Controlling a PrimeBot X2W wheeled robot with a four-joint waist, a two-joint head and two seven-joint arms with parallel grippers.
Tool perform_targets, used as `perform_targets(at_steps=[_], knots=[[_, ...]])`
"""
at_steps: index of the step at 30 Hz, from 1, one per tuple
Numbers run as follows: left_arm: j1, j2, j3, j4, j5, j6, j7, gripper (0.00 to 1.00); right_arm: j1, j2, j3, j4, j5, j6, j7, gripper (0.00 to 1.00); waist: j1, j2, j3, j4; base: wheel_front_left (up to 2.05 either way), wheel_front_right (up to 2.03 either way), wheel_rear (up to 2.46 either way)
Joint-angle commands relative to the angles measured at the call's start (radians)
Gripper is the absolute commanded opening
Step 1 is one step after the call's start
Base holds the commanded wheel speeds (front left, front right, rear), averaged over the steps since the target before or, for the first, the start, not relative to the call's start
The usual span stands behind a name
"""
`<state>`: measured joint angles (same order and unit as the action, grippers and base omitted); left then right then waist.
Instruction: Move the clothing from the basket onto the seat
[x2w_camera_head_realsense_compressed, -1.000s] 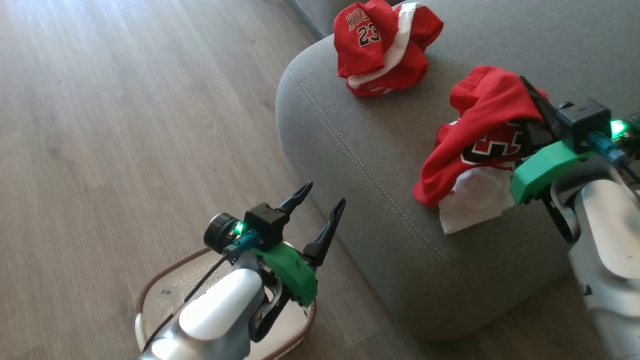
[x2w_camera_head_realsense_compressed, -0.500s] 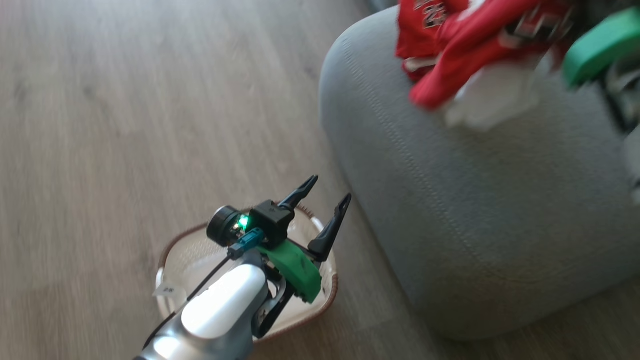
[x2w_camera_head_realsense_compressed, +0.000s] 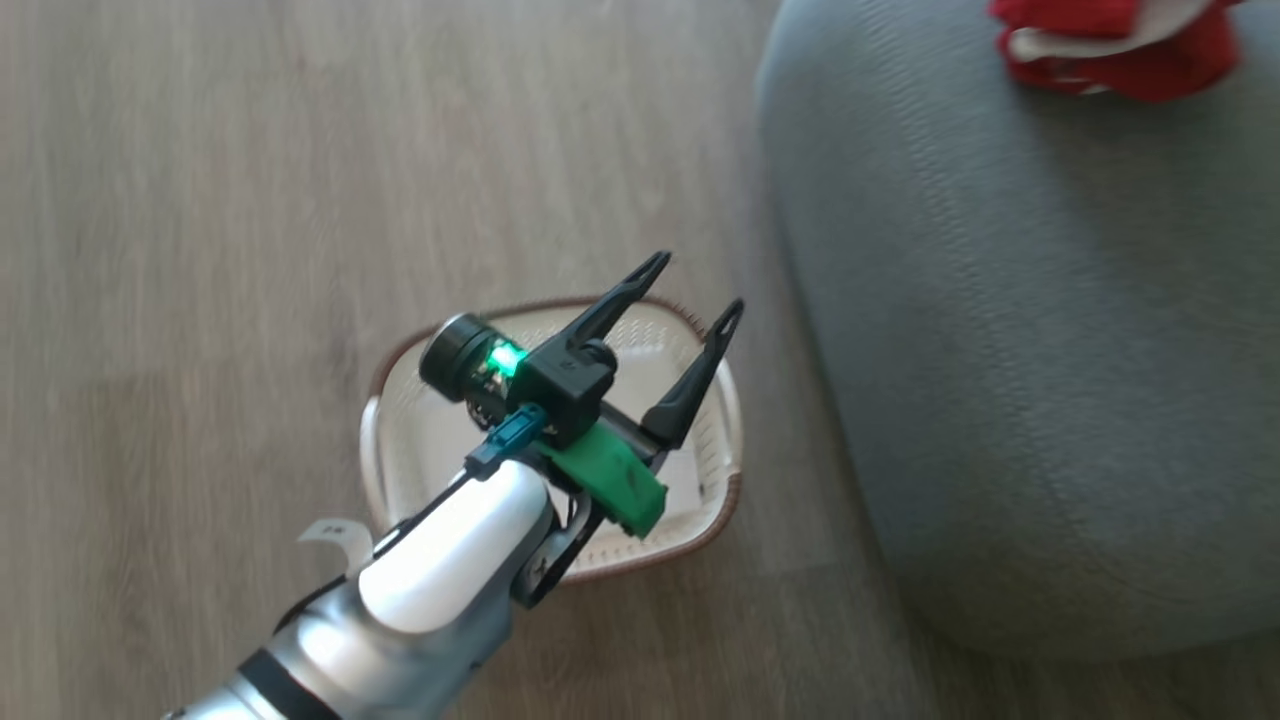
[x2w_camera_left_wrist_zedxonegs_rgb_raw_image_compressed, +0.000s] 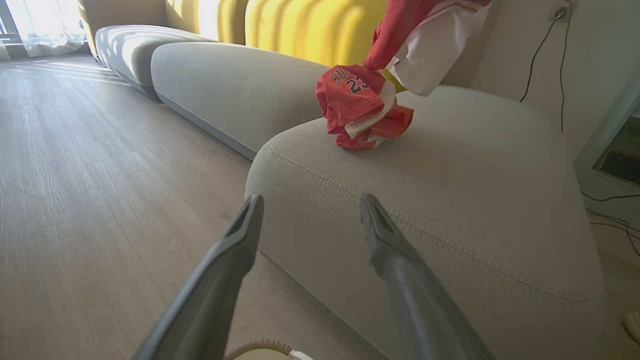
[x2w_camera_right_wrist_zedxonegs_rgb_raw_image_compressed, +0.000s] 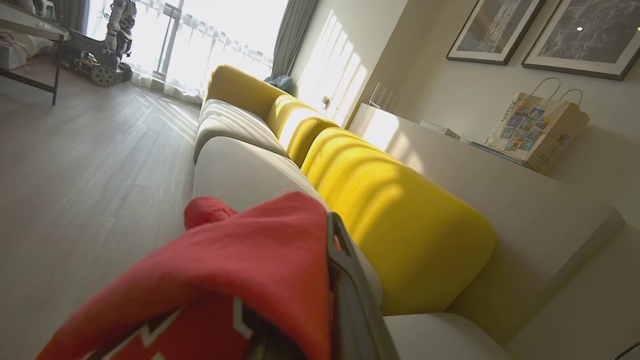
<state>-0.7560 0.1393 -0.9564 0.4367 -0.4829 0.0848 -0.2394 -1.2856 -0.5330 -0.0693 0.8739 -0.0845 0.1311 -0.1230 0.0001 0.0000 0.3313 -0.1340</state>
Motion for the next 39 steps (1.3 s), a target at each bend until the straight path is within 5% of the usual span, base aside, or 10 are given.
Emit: perform_targets(at_steps=[1, 6, 21, 23, 24, 25, 39], knots=[[-0.046, 0.015, 0.021, -0.043, 0.011, 0.012, 0.002, 1.0, -0.028, -0.024, -0.023, -0.016, -0.025, 0.0, 0.001, 0.0, -0.0001, 0.0, 0.062, 0.058, 0.0, 0.0, 0.0], [-0.064, 0.022, 0.012, -0.077, 0.03, 0.028, 0.017, 1.0, -0.009, -0.026, -0.141, 0.041, -0.125, 0.0, -0.003, 0.0, -0.0001, 0.0, 0.116, 0.087, 0.0, 0.0, 0.0], [-0.061, 0.053, 0.001, -0.097, 0.037, 0.051, 0.033, 1.0, 0.169, 0.152, -0.394, 0.149, -0.361, 0.0, -0.05, 0.0, -0.0001, 0.0, 0.161, 0.071, 0.0, 0.0, 0.0], [-0.055, 0.059, 0.002, -0.095, 0.035, 0.054, 0.032, 1.0, 0.181, 0.169, -0.415, 0.158, -0.387, 0.0, -0.058, 0.43, -0.0001, 0.0, 0.156, 0.062, 0.0, 0.0, 0.0], [-0.053, 0.062, 0.002, -0.093, 0.033, 0.055, 0.032, 1.0, 0.185, 0.177, -0.424, 0.165, -0.398, 0.0, -0.061, 0.89, -0.0001, 0.0, 0.154, 0.058, 0.0, 0.0, 0.0], [-0.051, 0.063, 0.002, -0.092, 0.032, 0.057, 0.032, 1.0, 0.189, 0.184, -0.432, 0.17, -0.408, 0.0, -0.067, 1.0, -0.0001, 0.0, 0.151, 0.055, 0.0, 0.0, 0.0], [0.002, 0.071, 0.039, -0.085, -0.011, 0.092, 0.005, 1.0, 0.273, 0.242, -0.413, 0.289, -0.389, 0.0, -0.137, 1.0, -0.0001, 0.0, 0.063, 0.004, 0.0, 0.0, 0.0]])
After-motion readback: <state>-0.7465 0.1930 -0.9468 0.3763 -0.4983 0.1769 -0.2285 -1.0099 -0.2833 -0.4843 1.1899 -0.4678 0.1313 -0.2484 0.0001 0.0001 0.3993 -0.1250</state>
